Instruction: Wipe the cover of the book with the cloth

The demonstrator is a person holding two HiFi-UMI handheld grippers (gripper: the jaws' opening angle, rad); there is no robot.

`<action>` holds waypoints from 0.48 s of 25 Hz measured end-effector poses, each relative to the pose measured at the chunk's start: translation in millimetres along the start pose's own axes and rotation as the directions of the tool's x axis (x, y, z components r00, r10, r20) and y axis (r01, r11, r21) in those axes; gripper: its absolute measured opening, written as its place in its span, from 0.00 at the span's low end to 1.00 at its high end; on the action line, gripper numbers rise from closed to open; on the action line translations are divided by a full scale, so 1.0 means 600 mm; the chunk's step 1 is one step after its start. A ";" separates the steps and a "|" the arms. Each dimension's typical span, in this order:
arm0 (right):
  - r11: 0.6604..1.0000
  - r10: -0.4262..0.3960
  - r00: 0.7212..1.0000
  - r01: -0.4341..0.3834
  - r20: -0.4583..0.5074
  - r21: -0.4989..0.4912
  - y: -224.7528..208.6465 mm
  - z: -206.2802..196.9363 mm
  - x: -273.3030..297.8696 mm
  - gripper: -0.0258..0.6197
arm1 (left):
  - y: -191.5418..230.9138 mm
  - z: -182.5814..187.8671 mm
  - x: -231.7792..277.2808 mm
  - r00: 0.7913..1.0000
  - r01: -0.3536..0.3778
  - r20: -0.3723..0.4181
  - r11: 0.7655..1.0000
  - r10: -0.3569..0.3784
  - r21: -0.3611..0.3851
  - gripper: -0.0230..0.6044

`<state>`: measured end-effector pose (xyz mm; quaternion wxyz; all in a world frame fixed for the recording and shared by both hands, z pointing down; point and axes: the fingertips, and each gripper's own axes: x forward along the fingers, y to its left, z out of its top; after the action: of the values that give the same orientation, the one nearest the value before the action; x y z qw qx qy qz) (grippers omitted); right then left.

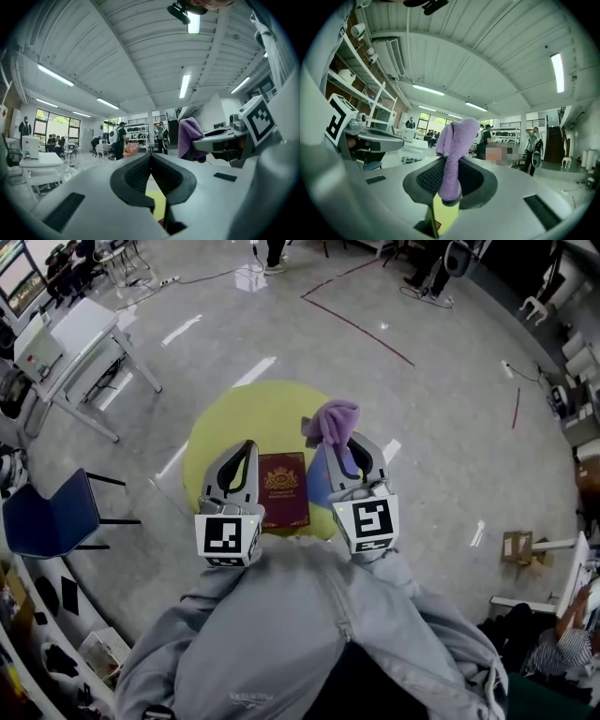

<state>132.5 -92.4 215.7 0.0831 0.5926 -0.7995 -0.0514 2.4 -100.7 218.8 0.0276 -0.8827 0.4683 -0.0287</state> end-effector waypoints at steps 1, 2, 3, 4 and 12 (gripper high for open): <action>1.000 -0.014 1.000 0.014 0.020 0.018 -0.001 0.002 -0.004 0.17 | -0.004 0.003 -0.001 1.000 -0.003 0.013 1.000 0.003 0.006 0.07; 0.999 -0.024 0.999 0.023 0.041 0.023 -0.001 0.004 -0.006 0.17 | -0.008 0.005 -0.001 1.000 -0.006 0.022 1.000 0.006 0.008 0.06; 0.999 -0.029 0.998 0.028 0.061 0.019 -0.001 0.004 -0.006 0.17 | -0.010 0.005 -0.001 1.000 -0.009 0.027 1.000 0.009 0.006 0.06; 0.999 -0.029 0.997 0.028 0.075 0.017 0.001 0.004 -0.006 0.17 | -0.011 0.002 -0.001 1.000 -0.013 0.028 1.000 0.013 0.004 0.06; 0.999 0.001 0.997 -0.004 0.080 0.044 0.027 -0.003 -0.014 0.17 | -0.024 -0.003 -0.005 0.999 -0.014 0.036 1.000 0.014 -0.004 0.07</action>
<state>120.2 -79.5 219.5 0.0381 0.5908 -0.8039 -0.0570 12.6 -90.4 221.7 0.0344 -0.8797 0.4741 -0.0118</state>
